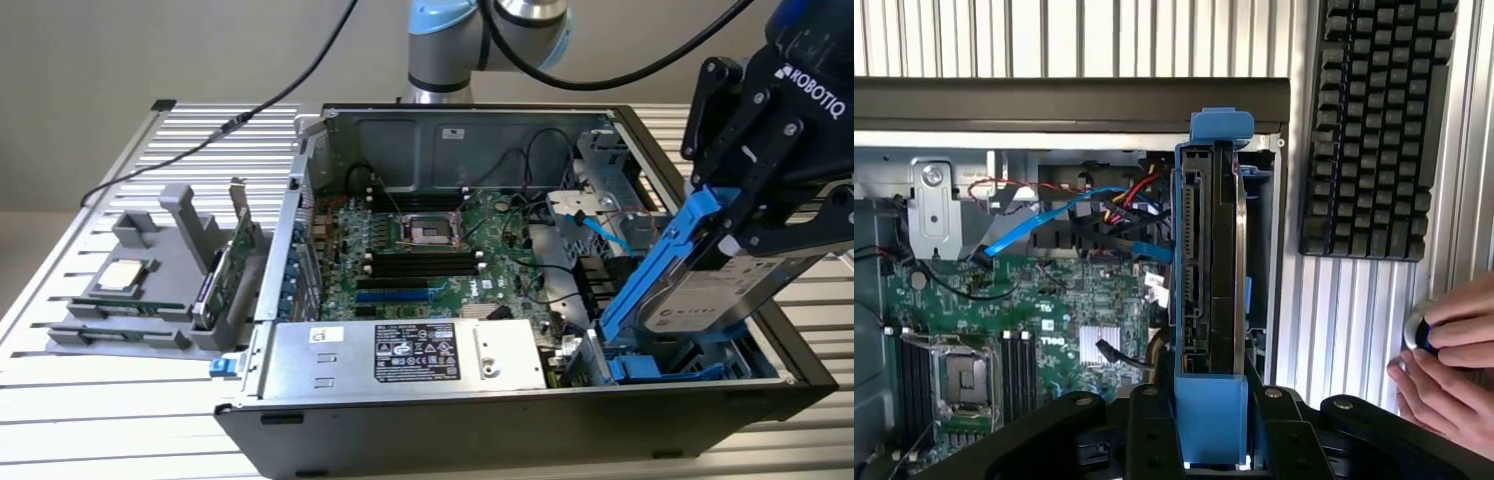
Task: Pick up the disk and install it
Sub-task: 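Insert the disk into the insertion slot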
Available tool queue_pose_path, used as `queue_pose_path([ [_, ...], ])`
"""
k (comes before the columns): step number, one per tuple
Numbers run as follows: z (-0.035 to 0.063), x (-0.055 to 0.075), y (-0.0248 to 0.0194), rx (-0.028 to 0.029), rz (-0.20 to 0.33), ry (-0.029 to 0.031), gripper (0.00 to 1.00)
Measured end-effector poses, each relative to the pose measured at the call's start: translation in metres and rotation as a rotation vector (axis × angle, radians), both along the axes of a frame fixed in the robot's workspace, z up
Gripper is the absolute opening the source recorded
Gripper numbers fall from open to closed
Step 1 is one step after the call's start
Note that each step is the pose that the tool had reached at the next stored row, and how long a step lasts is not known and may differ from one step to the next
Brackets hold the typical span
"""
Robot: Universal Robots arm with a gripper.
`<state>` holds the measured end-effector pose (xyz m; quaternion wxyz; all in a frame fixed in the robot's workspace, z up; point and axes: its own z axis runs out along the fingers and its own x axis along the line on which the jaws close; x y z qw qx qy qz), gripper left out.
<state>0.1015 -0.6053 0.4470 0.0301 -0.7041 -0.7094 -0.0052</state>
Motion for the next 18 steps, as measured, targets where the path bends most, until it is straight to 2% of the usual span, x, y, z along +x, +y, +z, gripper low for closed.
queue_pose_path([
  [4, -0.0029, 0.0000, 0.0017, -0.0032, 0.000, -0.0002, 0.33],
  [18, -0.0057, 0.0011, 0.0018, -0.0049, 0.000, -0.0002, 0.33],
])
